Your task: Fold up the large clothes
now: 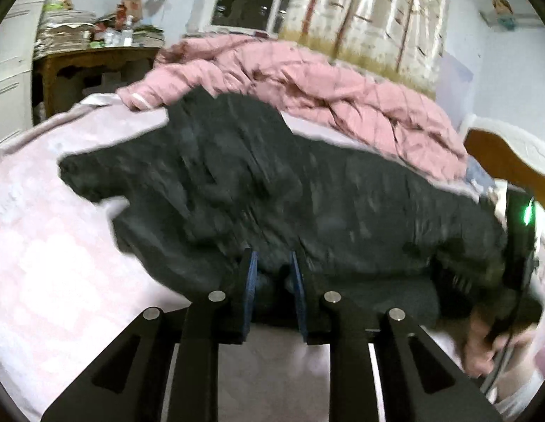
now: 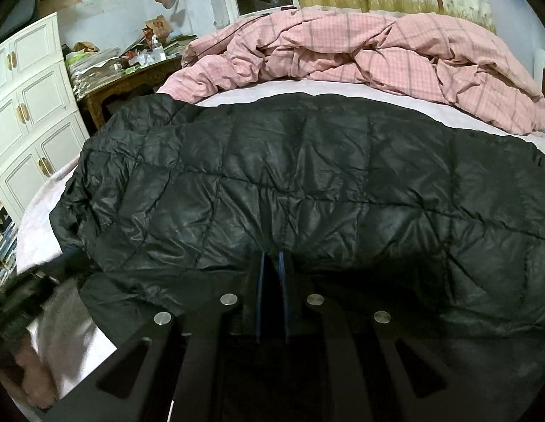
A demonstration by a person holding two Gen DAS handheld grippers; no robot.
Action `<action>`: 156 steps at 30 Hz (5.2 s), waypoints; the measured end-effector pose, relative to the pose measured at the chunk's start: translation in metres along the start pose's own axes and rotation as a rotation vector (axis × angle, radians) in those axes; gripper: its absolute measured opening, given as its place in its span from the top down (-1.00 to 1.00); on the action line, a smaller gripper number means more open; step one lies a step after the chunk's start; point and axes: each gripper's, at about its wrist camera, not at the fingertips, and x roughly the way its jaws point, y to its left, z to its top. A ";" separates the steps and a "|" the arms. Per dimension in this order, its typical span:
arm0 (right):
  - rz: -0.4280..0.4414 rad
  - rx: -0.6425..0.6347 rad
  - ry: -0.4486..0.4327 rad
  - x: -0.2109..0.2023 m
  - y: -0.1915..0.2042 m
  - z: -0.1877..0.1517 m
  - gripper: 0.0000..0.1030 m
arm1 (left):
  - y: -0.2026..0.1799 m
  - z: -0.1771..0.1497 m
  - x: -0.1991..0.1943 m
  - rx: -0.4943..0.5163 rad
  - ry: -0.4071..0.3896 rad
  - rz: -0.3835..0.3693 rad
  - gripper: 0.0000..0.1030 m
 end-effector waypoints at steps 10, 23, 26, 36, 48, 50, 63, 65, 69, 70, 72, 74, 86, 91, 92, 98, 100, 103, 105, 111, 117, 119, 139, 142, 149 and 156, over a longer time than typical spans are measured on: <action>-0.051 -0.041 -0.028 -0.006 0.011 -0.005 0.85 | 0.079 0.144 0.051 -0.187 0.067 -0.045 0.03; -0.081 -0.086 -0.120 -0.027 0.023 -0.012 0.84 | 0.111 0.214 0.184 -0.159 0.286 0.106 0.09; -0.079 -0.085 -0.119 -0.027 0.022 -0.011 0.83 | 0.117 0.211 0.207 -0.196 0.361 0.163 0.09; -0.080 -0.086 -0.106 -0.023 0.021 -0.012 0.83 | 0.099 0.219 0.193 -0.152 0.242 0.315 0.97; -0.080 -0.072 -0.090 -0.018 0.018 -0.011 0.83 | -0.064 0.173 0.001 0.473 -0.437 0.062 0.95; -0.079 -0.071 -0.091 -0.019 0.017 -0.010 0.83 | -0.081 0.138 -0.013 0.573 -0.406 -0.002 0.91; -0.025 0.030 -0.168 -0.037 -0.002 -0.011 0.73 | -0.072 -0.006 0.034 0.674 -0.170 0.026 0.82; -0.025 0.030 -0.172 -0.039 -0.003 -0.011 0.73 | -0.076 -0.007 0.041 0.681 -0.151 0.050 0.82; -0.037 0.030 -0.203 -0.049 -0.002 -0.010 0.73 | -0.064 -0.004 0.067 0.602 0.000 0.035 0.72; -0.041 0.028 -0.218 -0.053 -0.002 -0.009 0.73 | -0.061 -0.003 0.071 0.585 0.016 0.042 0.72; -0.036 0.018 -0.241 -0.061 0.001 -0.006 0.73 | -0.056 -0.006 0.068 0.560 0.012 0.026 0.72; -0.037 -0.011 -0.265 -0.071 0.007 -0.001 0.73 | -0.058 -0.009 0.065 0.568 -0.007 0.031 0.72; 0.041 -0.079 -0.410 -0.124 0.060 0.082 0.38 | -0.055 -0.029 -0.049 0.581 -0.540 0.044 -0.07; -0.004 -0.090 -0.459 -0.137 0.072 0.084 0.24 | 0.010 0.017 -0.088 0.215 -0.659 0.050 -0.20; -0.001 -0.077 -0.446 -0.136 0.074 0.083 0.24 | 0.023 0.027 -0.084 0.164 -0.641 0.070 -0.20; 0.051 -0.037 -0.392 -0.122 0.075 0.070 0.24 | 0.106 0.078 -0.024 -0.117 -0.267 0.042 -0.12; 0.059 -0.041 -0.383 -0.119 0.079 0.067 0.24 | 0.127 0.081 0.001 -0.193 -0.112 -0.029 -0.10; 0.075 -0.044 -0.373 -0.116 0.083 0.065 0.24 | 0.134 0.075 0.017 -0.266 -0.009 -0.134 0.04; 0.079 -0.047 -0.371 -0.114 0.084 0.065 0.24 | 0.127 0.074 0.020 -0.254 -0.006 -0.148 0.47; 0.071 -0.095 -0.361 -0.113 0.098 0.064 0.24 | 0.107 0.075 -0.038 -0.166 -0.337 -0.156 1.00; 0.079 -0.193 -0.376 -0.123 0.121 0.067 0.24 | 0.085 0.063 -0.103 0.000 -0.674 -0.145 1.00; 0.049 -0.228 -0.380 -0.124 0.130 0.067 0.24 | 0.091 0.067 -0.093 -0.043 -0.626 -0.117 1.00; 0.150 -0.537 -0.147 -0.036 0.241 0.147 -0.18 | 0.175 0.060 -0.011 -0.473 -0.263 0.041 1.00; 0.008 -0.691 -0.148 -0.011 0.276 0.143 -0.18 | 0.176 0.060 -0.016 -0.483 -0.286 0.047 1.00; -0.034 -0.679 -0.123 0.020 0.285 0.146 0.94 | 0.167 0.058 -0.038 -0.434 -0.399 0.102 1.00; -0.109 -0.286 -0.482 -0.073 0.202 0.138 0.95 | 0.156 0.061 -0.037 -0.407 -0.372 0.054 0.99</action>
